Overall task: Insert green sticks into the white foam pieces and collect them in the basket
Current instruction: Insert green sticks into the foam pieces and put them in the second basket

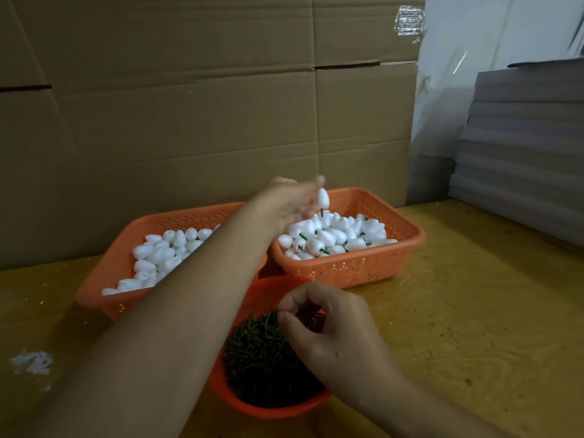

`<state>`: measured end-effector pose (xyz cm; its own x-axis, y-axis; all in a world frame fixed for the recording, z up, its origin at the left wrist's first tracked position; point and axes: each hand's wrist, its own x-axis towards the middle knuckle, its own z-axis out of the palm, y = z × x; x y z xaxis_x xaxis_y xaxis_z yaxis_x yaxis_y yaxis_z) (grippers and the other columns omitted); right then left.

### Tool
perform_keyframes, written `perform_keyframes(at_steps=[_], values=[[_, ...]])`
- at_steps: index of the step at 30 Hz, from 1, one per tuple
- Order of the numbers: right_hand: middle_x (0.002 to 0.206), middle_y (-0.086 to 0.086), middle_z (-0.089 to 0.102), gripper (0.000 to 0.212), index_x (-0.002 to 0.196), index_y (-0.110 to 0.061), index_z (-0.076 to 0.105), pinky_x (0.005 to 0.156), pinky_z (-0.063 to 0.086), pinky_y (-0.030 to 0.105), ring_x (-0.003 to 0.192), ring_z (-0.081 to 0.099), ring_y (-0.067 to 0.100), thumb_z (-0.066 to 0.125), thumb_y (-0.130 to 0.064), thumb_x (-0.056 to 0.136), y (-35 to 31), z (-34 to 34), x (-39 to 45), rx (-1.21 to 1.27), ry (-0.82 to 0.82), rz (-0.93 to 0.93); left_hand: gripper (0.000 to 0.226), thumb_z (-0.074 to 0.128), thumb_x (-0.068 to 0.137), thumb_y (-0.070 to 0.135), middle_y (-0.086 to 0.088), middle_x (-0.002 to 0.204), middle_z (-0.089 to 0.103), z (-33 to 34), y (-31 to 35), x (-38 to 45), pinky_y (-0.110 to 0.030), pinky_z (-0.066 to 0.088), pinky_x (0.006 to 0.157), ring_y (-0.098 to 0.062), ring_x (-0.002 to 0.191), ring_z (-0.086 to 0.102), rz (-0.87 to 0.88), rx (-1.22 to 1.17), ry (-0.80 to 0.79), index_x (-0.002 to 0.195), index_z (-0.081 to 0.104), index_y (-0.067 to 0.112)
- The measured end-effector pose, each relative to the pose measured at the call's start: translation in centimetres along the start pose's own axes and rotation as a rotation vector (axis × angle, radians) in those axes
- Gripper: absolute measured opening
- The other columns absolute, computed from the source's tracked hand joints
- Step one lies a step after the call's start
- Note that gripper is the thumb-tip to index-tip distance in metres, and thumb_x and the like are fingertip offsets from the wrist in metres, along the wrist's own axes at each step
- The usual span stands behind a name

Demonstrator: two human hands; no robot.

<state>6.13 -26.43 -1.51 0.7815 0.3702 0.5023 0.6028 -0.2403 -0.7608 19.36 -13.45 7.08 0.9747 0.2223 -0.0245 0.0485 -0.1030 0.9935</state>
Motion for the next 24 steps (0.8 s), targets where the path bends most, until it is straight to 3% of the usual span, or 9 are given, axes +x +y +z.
perform_keyframes(at_steps=[2,4,8,11,14,16,18,20,24], values=[[0.084,-0.022,0.067,0.014,0.076,-0.034,0.068,0.062,0.042,0.007,0.074,0.064,-0.003,0.069,-0.021,0.081,-0.1,0.0,-0.1,-0.002,-0.002,-0.002,0.024,0.065,0.098,0.029,-0.015,0.098,0.061,-0.5,0.2,0.8,-0.033,0.057,0.087,-0.025,0.09,0.066,-0.019,-0.14,0.06,0.098,0.054,0.008],[0.086,-0.022,0.067,0.01,0.078,-0.03,0.07,0.063,0.042,0.007,0.076,0.064,-0.003,0.069,-0.021,0.081,-0.1,0.0,-0.1,-0.007,-0.009,-0.003,0.017,0.059,0.101,0.021,-0.013,0.109,0.06,-2.5,-0.4,1.2,-0.033,0.053,0.09,-0.024,0.094,0.065,0.033,-0.083,0.146,0.112,0.055,0.009],[0.086,-0.022,0.068,0.013,0.078,-0.027,0.071,0.064,0.04,0.005,0.076,0.062,-0.007,0.071,-0.015,0.083,-0.2,0.0,-0.3,-0.011,-0.029,-0.012,0.018,0.059,0.097,0.012,-0.006,0.119,0.066,-9.9,-3.2,0.5,-0.033,0.049,0.092,-0.02,0.106,0.063,0.064,0.519,0.217,0.113,0.064,0.019],[0.083,-0.021,0.067,0.013,0.079,-0.027,0.071,0.062,0.038,0.004,0.071,0.061,-0.008,0.071,-0.015,0.083,-0.4,0.2,-0.4,-0.023,-0.041,-0.018,0.024,0.059,0.098,0.02,-0.004,0.135,0.06,-15.0,-5.1,-0.5,-0.035,0.045,0.097,-0.022,0.119,0.057,-0.087,0.95,0.071,0.12,0.068,0.017],[0.082,-0.021,0.067,0.013,0.078,-0.027,0.07,0.063,0.039,0.005,0.073,0.062,-0.006,0.071,-0.015,0.083,-0.4,0.2,-0.4,-0.021,-0.048,-0.007,0.019,0.058,0.097,0.042,0.003,0.132,0.057,-16.7,-5.9,-2.0,-0.033,0.041,0.097,-0.019,0.126,0.049,-0.222,1.242,-0.146,0.106,0.074,0.037],[0.082,-0.023,0.067,0.014,0.078,-0.027,0.07,0.064,0.04,0.006,0.074,0.063,-0.005,0.072,-0.014,0.083,-0.3,0.1,-0.3,-0.014,-0.045,0.007,0.013,0.06,0.093,0.05,0.007,0.124,0.06,-16.7,-5.9,-2.2,-0.035,0.043,0.099,-0.016,0.122,0.051,-0.199,1.232,-0.137,0.093,0.071,0.045],[0.082,-0.023,0.068,0.015,0.077,-0.027,0.07,0.063,0.04,0.006,0.072,0.063,-0.004,0.072,-0.014,0.083,-0.3,0.0,-0.2,-0.013,-0.032,0.014,0.02,0.064,0.092,0.043,0.009,0.131,0.06,-16.3,-5.9,-1.9,-0.037,0.044,0.103,-0.015,0.124,0.055,-0.161,1.106,-0.102,0.112,0.066,0.042],[0.081,-0.024,0.067,0.016,0.077,-0.028,0.07,0.062,0.041,0.007,0.072,0.063,-0.004,0.073,-0.014,0.083,-0.3,0.0,-0.2,-0.014,-0.031,0.014,0.039,0.066,0.092,0.032,0.009,0.13,0.063,-15.5,-5.9,-1.5,-0.032,0.047,0.093,-0.011,0.117,0.059,-0.126,0.987,-0.125,0.13,0.061,0.033],[0.081,-0.023,0.068,0.016,0.077,-0.03,0.069,0.062,0.041,0.008,0.073,0.064,-0.002,0.071,-0.016,0.083,-0.2,0.0,-0.2,-0.008,-0.034,0.006,0.036,0.066,0.093,0.031,0.01,0.139,0.057,-13.7,-6.1,-1.1,-0.033,0.04,0.104,-0.01,0.126,0.05,-0.053,1.023,-0.231,0.129,0.063,0.033]])
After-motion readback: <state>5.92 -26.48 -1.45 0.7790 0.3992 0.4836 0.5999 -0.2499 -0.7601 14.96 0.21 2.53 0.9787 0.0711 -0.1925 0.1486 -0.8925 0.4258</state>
